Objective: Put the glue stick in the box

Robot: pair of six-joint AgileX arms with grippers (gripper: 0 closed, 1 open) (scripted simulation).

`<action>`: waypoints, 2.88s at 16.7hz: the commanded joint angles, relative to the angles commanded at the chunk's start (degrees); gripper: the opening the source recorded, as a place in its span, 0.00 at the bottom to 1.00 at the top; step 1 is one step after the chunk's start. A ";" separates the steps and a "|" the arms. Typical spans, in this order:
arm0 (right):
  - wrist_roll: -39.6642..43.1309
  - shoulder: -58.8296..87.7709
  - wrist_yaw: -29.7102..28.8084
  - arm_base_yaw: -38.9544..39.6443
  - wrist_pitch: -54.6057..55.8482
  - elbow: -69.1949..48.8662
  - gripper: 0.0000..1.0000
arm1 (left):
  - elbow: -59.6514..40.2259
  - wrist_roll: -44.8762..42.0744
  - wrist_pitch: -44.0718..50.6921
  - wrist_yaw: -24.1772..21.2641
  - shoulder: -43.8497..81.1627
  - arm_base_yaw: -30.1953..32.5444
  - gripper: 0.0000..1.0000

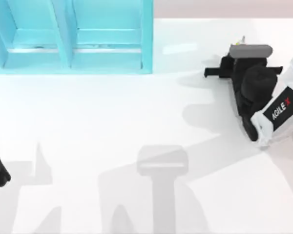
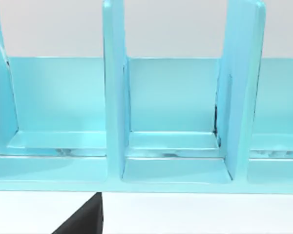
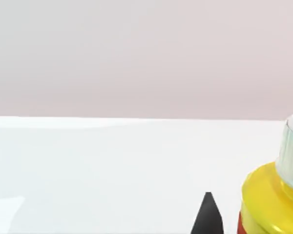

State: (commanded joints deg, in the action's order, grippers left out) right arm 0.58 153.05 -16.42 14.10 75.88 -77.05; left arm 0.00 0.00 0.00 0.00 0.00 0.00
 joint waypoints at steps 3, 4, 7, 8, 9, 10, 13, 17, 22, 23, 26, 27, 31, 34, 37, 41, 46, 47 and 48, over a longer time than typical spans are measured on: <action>-0.05 -0.11 -0.01 0.16 0.01 0.06 0.00 | 0.00 0.00 0.00 0.00 0.00 0.00 1.00; -0.05 -0.29 -0.01 0.16 -0.18 0.16 0.00 | 0.00 0.00 0.00 0.00 0.00 0.00 1.00; -0.08 -4.11 0.07 0.17 -3.48 1.48 0.00 | 0.00 0.00 0.00 0.00 0.00 0.00 1.00; -0.12 -6.27 0.08 0.18 -4.88 1.92 0.00 | 0.00 0.00 0.00 0.00 0.00 0.00 1.00; -0.16 -8.65 0.08 0.18 -6.27 2.31 0.00 | 0.00 0.00 0.00 0.00 0.00 0.00 1.00; -0.16 -11.05 0.09 0.18 -7.66 2.70 0.00 | 0.00 0.00 0.00 0.00 0.00 0.00 1.00; -0.21 -16.74 0.08 0.19 -12.05 4.07 0.00 | 0.00 0.00 0.00 0.00 0.00 0.00 1.00; -0.29 -18.10 0.09 0.23 -13.42 4.68 0.00 | 0.00 0.00 0.00 0.00 0.00 0.00 1.00; -0.42 -18.36 3.35 -1.79 -12.85 5.23 0.00 | 0.00 0.00 0.00 0.00 0.00 0.00 1.00; -0.44 -18.65 5.49 -3.09 -12.58 5.76 0.00 | 0.00 0.00 0.00 0.00 0.00 0.00 1.00; -0.49 -19.89 14.63 -8.73 -11.40 7.98 0.00 | 0.00 0.00 0.00 0.00 0.00 0.00 1.00; -0.48 -20.40 18.50 -11.13 -10.91 8.90 0.00 | 0.00 0.00 0.00 0.00 0.00 0.00 1.00; -0.36 -22.71 36.77 -22.57 -8.63 13.25 0.00 | 0.00 0.00 0.00 0.00 0.00 0.00 1.00; -0.15 -24.56 52.46 -32.49 -6.76 17.01 0.00 | 0.00 0.00 0.00 0.00 0.00 0.00 1.00; 0.17 -26.28 68.80 -42.83 -4.88 20.89 0.00 | 0.00 0.00 0.00 0.00 0.00 0.00 1.00; 0.76 -28.18 89.78 -56.08 -2.60 25.83 0.00 | 0.00 0.00 0.00 0.00 0.00 0.00 1.00; 1.63 -29.76 110.84 -69.41 -0.47 30.80 0.00 | 0.00 0.00 0.00 0.00 0.00 0.00 1.00; 1.78 -29.95 113.95 -71.40 -0.18 31.55 0.00 | 0.00 0.00 0.00 0.00 0.00 0.00 1.00; 1.92 -30.10 116.58 -73.09 0.07 32.20 0.00 | 0.00 0.00 0.00 0.00 0.00 0.00 1.00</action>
State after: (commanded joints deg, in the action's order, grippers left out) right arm 2.51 122.95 100.16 -58.99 75.95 -44.85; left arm 0.00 0.00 0.00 0.00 0.00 0.00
